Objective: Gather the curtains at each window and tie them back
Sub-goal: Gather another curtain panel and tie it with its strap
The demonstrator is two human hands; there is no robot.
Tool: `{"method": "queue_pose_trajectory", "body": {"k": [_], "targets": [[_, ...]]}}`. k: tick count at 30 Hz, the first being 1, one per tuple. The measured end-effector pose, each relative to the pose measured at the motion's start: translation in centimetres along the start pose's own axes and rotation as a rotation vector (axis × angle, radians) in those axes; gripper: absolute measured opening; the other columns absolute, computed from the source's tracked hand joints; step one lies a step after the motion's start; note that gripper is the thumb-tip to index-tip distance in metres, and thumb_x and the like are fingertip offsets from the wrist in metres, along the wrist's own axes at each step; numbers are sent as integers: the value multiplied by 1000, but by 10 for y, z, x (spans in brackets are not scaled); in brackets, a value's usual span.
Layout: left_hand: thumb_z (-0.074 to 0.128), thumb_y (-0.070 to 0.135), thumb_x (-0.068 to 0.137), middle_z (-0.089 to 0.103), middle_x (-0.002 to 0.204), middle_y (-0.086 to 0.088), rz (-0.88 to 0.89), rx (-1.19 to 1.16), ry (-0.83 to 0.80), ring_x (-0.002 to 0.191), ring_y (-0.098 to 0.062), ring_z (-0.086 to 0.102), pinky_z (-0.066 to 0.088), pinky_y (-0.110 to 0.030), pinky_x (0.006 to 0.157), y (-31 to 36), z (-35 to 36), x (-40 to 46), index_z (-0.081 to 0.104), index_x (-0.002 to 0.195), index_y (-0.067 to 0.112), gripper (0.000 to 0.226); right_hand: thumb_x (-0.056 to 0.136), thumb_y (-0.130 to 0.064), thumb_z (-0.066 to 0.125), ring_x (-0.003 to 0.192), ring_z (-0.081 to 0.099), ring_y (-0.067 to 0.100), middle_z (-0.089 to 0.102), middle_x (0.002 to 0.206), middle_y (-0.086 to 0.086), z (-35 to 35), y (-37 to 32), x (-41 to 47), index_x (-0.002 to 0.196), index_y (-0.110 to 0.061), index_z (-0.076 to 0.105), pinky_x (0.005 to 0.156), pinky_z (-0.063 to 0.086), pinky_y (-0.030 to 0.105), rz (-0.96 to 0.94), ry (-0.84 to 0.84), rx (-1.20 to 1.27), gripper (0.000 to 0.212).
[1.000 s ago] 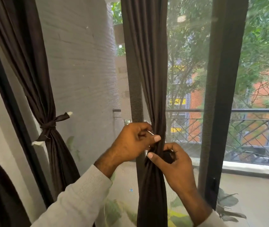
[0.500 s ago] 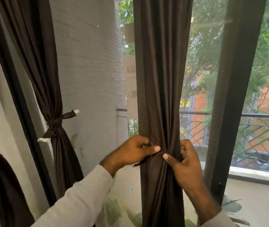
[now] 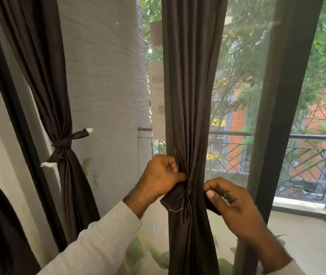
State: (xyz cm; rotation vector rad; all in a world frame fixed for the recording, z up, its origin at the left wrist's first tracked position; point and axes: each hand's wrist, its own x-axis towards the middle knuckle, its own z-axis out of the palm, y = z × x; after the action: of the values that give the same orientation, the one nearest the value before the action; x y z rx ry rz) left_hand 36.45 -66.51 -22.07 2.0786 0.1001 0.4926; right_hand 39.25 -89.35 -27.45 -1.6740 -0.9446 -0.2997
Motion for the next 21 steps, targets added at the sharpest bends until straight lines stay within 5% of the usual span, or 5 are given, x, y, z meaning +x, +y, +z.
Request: {"method": "queue_pose_trajectory", "body": {"k": [2,6,11,15,21], "targets": [[81,-3,83,60,50,6,-21,-7,-16,44,-10,57,47,-27,51,7,-2,-5,58,68,14,32,98,12,62,89,74,16,76,92,-3,-9,-2,0,100,-12,74,78,58,22,-33,-58,2,27],[64,-12,96,70,59,-13,-80,-160,-72,51,-28,74,51,-30,40,22,4,-16,50,84,9,28,84,24,69,100,74,22,74,102,-2,-10,-1,4,87,-13,81,85,57,27,-195,-134,-53,39],[63,-9,102,70,73,-20,8,-309,-227,65,-28,78,63,-35,57,16,6,-23,50,96,7,21,78,18,79,99,70,16,68,101,-1,-9,6,4,93,-19,84,86,53,23,-233,-85,-150,40],[70,-15,95,78,87,-7,203,-264,-413,80,-17,78,62,-27,75,-1,-5,-29,66,110,-5,19,81,9,83,102,71,20,70,105,-2,-11,15,3,100,-23,85,87,57,29,-194,-22,-146,37],[80,-2,89,83,98,5,544,70,-70,87,-8,79,64,-29,84,-28,12,-35,84,109,15,26,80,6,86,93,75,20,75,99,-7,6,23,-1,96,-15,85,82,60,31,-184,144,-34,26]]}}
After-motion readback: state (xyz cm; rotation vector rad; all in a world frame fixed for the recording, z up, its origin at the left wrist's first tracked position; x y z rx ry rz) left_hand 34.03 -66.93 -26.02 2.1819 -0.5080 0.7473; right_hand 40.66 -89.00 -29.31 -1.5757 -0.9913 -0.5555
